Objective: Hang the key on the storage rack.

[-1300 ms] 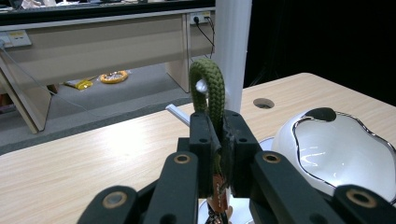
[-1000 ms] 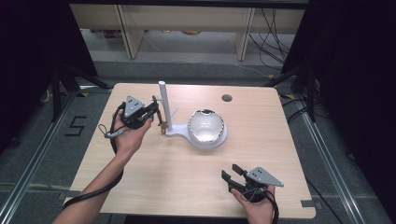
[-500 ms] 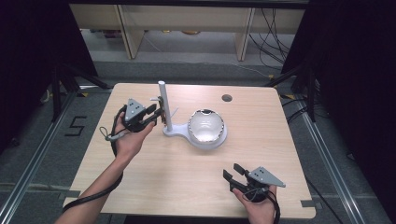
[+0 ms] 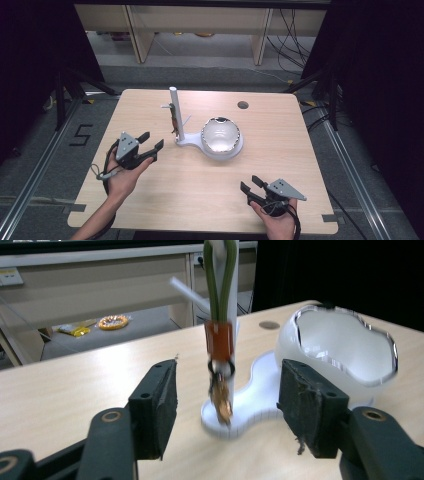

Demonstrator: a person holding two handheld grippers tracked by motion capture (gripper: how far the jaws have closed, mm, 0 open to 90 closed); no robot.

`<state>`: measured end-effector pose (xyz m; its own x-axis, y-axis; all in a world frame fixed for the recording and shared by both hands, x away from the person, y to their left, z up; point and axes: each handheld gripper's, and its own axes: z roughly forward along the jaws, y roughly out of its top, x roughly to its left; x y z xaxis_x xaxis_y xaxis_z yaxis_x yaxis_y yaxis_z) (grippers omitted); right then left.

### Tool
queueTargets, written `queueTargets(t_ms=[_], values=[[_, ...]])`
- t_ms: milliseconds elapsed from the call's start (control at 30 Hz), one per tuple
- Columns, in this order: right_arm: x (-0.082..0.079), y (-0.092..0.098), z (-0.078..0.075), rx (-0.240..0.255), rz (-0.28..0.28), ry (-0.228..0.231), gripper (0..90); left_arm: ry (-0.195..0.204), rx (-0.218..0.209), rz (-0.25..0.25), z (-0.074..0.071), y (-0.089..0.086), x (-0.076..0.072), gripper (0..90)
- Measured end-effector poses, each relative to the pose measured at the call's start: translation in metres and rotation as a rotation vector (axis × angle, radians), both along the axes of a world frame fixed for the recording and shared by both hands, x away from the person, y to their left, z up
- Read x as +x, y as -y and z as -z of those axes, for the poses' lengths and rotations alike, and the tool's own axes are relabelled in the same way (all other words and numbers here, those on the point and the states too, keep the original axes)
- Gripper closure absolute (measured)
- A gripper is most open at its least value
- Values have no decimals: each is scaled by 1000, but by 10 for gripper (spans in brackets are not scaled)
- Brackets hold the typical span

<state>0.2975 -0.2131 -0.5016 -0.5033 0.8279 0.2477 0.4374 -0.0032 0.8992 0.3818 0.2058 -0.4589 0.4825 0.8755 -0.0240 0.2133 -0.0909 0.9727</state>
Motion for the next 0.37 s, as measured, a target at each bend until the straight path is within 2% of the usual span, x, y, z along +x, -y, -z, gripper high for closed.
queueTargets(t_ms=[33,67,133,200,233,267,300,367], values=[[2,3,0,-27,-5,27,473,-8,1,-2,8,-4,-5,388],[3,3,2,-19,-8,25,473,-14,2,-5,14,-7,-9,385],[0,2,1,-6,11,-8,472,-22,-5,-13,27,-12,-17,383],[2,3,3,-24,-6,24,471,-36,-19,-25,39,-17,-25,381],[0,0,2,4,1,-5,470,-43,-32,-36,44,-20,-28,379],[3,1,3,-21,-11,25,470,-45,-45,-39,47,-21,-29,374],[3,1,4,-28,-4,30,469,-52,-48,-44,47,-22,-29,368],[3,0,2,-10,-21,17,466,-46,-50,-50,44,-25,-26,360]])
